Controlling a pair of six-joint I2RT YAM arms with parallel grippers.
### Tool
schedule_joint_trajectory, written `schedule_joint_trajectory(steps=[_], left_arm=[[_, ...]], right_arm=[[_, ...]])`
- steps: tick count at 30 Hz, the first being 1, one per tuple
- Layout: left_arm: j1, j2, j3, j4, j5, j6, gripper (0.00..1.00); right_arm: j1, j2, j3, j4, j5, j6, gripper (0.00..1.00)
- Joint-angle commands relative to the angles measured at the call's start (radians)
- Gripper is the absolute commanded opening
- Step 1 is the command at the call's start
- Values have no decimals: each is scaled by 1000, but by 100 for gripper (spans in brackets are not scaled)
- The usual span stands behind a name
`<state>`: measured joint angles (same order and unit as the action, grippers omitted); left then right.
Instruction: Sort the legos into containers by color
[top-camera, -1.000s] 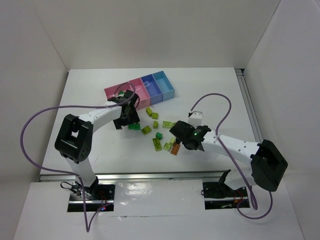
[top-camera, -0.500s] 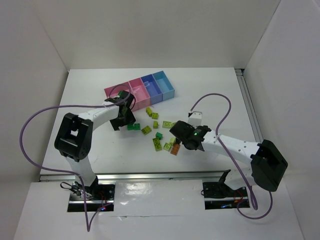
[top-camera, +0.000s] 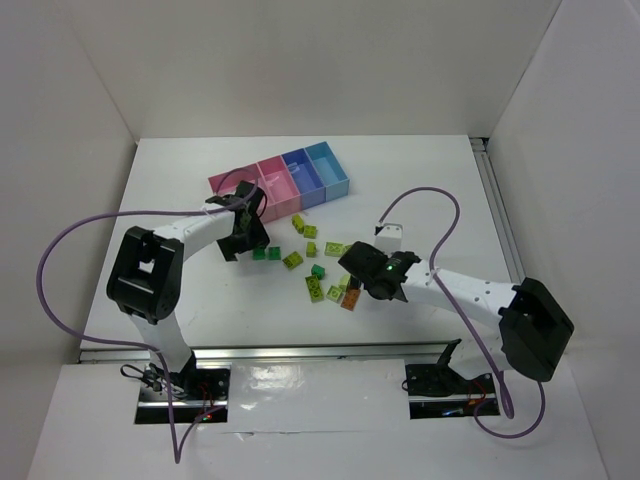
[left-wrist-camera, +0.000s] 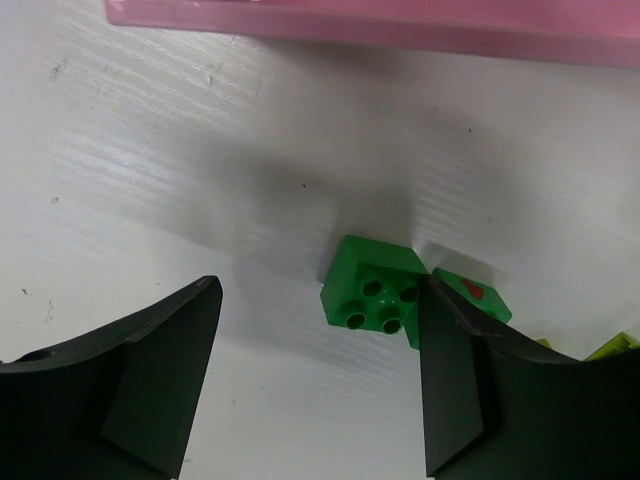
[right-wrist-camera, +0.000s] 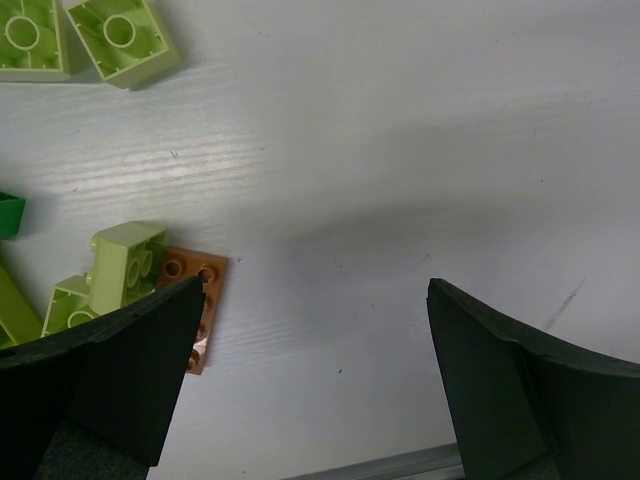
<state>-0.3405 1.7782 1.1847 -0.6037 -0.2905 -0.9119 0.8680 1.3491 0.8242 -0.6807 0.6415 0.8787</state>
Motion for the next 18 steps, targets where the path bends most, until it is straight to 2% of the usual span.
schedule_joint_trajectory(steps=[1,5,7,9,15,18], left_arm=[[-3,-22,-11,-5,33,53,82],[-14,-13,-20,4,10,53,84],[-23,9,-20,4,1,53,78],[-23,9,-20,4,-10,53,76],[-41,9,-11,4,-19,73,85],[-41,21,0,4,-38,83,84]], right_arm=[[11,12,23,32,9,-1,100],[11,22,23,41,0,-1,100],[11,22,23,41,0,-1,100],[11,22,23,41,0,-1,100],[11,31,23,41,0,-10,100],[11,41,23,41,-9,-10,100]])
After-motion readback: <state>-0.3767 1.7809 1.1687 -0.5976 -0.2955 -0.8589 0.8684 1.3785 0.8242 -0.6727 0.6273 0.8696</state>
